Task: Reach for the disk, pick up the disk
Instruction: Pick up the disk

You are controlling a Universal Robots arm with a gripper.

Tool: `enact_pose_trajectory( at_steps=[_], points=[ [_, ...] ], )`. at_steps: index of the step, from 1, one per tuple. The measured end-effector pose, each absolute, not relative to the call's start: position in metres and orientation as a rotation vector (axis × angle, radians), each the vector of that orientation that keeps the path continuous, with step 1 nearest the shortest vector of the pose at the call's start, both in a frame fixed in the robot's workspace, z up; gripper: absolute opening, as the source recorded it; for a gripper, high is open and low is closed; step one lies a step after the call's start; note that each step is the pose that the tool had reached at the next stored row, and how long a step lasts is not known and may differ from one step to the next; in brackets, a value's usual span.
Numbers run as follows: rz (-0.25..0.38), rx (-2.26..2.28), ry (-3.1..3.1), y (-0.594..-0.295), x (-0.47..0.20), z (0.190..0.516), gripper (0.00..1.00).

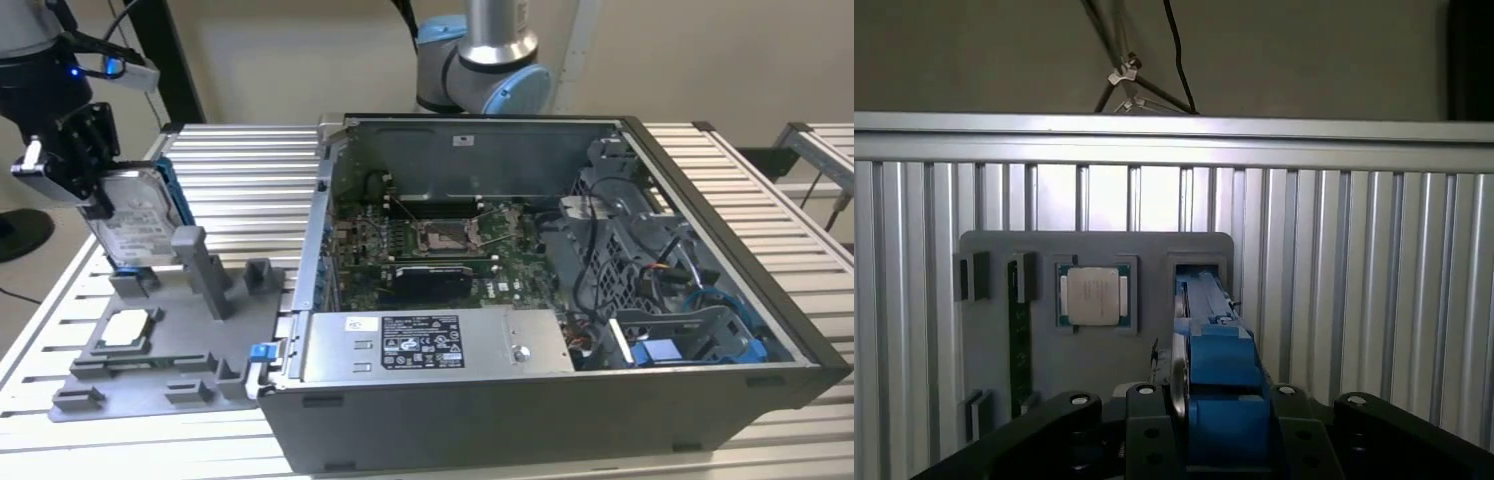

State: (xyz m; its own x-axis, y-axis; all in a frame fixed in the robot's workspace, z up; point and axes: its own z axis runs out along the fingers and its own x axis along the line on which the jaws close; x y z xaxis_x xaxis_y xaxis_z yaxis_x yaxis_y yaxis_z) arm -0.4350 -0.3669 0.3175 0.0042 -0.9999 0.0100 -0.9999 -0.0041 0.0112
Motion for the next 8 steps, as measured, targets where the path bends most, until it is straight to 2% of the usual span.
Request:
enact_pose_trajectory(
  at_steps=[8],
  points=[
    [-0.001, 2.215, -2.206, -0.367, -0.435, 0.332, 0.0]
  ],
)
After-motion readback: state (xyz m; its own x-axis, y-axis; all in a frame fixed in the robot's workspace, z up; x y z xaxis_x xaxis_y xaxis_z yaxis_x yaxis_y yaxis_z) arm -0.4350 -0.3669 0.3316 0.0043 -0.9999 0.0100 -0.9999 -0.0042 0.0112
